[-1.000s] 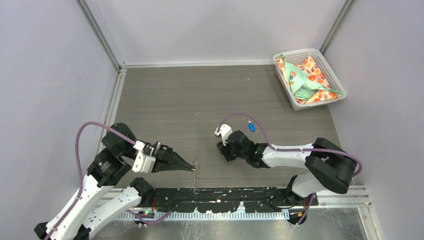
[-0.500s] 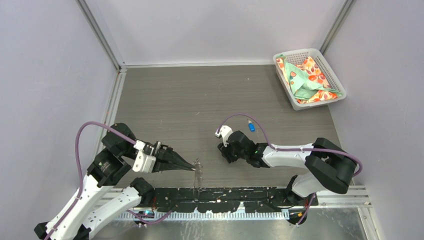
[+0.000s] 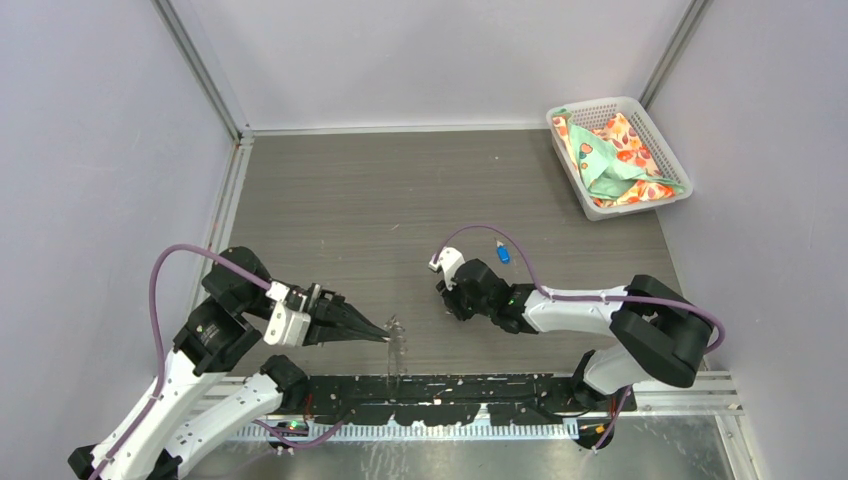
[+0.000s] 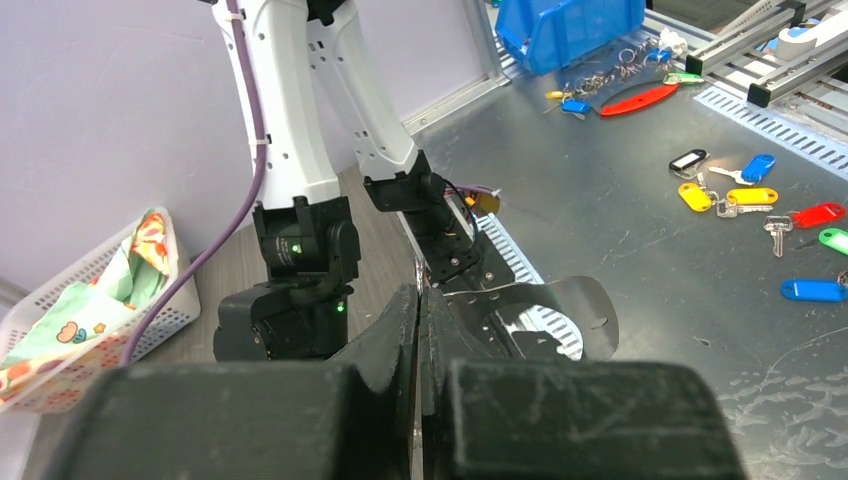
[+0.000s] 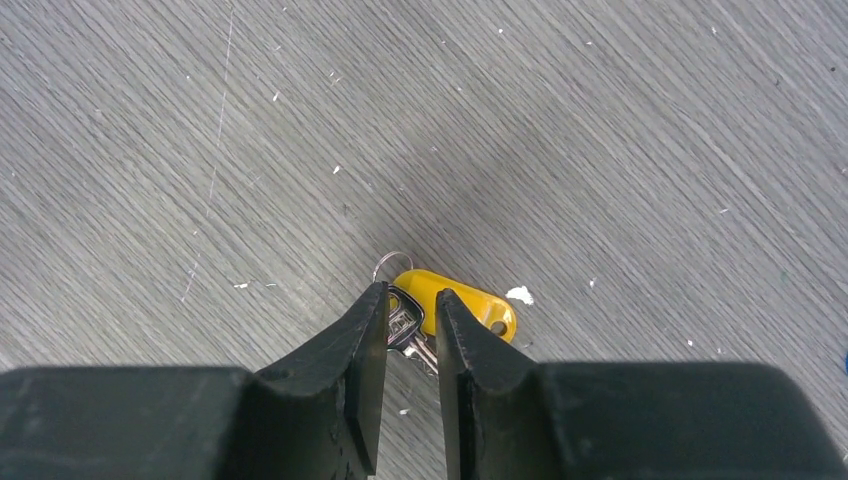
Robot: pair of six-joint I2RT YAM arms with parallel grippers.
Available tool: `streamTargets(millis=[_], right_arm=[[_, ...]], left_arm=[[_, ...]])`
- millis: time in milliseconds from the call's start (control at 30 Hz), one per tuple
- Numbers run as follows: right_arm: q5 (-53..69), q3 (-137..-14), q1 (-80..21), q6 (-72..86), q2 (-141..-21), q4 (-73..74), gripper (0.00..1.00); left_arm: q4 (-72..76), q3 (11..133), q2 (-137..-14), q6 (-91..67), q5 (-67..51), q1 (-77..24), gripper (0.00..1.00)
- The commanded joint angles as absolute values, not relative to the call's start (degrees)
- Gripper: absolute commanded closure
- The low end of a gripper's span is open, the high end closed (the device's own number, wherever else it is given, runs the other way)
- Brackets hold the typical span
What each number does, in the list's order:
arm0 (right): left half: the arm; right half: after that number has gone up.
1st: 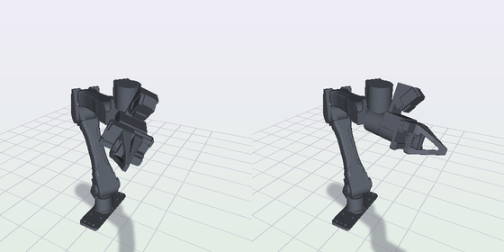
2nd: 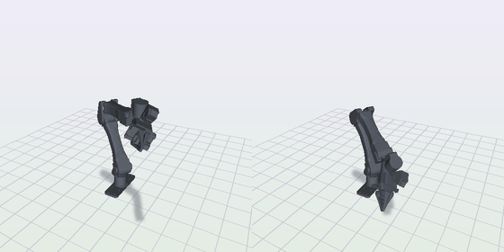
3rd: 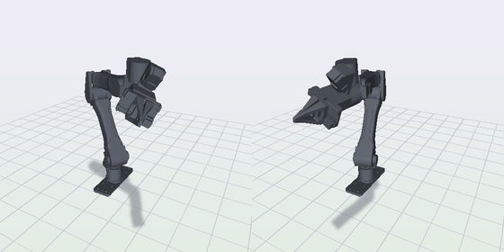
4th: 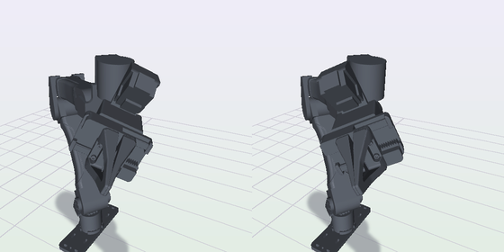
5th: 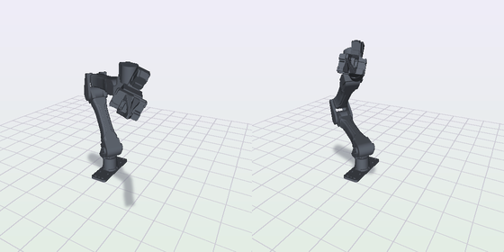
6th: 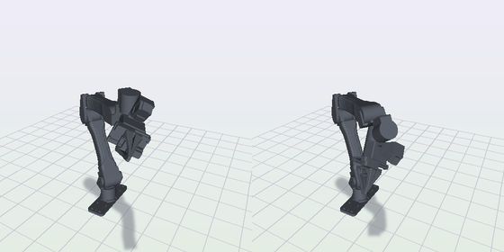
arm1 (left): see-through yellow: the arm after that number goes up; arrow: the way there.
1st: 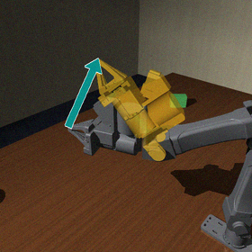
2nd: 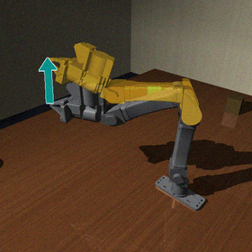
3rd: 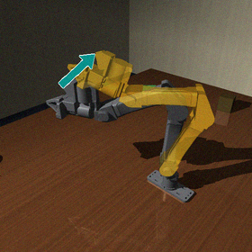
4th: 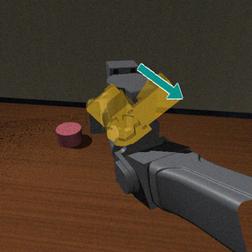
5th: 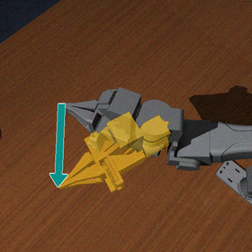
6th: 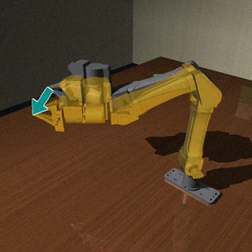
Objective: Put the keys on the keyring
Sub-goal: Pick up the key from the center of the board.
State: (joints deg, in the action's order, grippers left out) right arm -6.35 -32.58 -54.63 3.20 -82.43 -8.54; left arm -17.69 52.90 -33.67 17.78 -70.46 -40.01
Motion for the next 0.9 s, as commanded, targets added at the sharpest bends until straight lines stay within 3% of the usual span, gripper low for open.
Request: streamTargets(millis=[0,233,533,867], right_arm=[[-6.5,-34.7,-54.6,3.3,-83.2,-10.1,0.69],[-6.0,-34.4,-55.3,3.9,-82.7,-10.3,0.50],[-6.0,-34.5,-55.5,3.9,-81.6,-10.2,0.50],[-7.9,-35.0,-55.5,4.4,-85.8,-12.3,0.60]], left_arm=[[-17.0,55.1,-33.0,17.0,-70.0,-40.1,1.00],[-18.2,55.2,-32.8,18.1,-69.9,-40.1,1.00],[-18.4,55.4,-32.8,18.3,-69.7,-40.1,1.00],[-18.2,55.9,-33.4,18.3,-69.4,-40.1,1.00]])
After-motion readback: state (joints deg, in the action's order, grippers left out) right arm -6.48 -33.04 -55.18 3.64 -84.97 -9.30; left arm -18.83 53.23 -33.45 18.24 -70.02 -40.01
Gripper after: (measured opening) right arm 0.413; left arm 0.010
